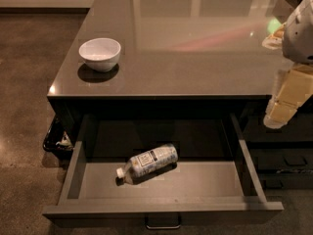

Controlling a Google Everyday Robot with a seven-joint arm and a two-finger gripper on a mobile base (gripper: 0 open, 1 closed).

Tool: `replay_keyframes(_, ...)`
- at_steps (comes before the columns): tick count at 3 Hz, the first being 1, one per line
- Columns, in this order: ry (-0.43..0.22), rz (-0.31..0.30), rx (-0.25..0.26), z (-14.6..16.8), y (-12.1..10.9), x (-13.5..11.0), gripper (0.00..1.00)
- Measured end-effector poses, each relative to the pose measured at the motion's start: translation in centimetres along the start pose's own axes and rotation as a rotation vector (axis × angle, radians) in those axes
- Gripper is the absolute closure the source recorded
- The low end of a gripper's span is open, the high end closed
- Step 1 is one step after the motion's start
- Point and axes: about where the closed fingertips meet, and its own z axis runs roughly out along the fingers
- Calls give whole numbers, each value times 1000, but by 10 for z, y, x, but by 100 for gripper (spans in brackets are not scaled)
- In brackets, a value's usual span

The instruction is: Pick blue plastic bottle from top drawer and place on counter

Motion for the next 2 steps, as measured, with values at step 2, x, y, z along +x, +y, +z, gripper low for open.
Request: replay_keyframes(2, -44, -10, -35, 24, 3, -1, 0)
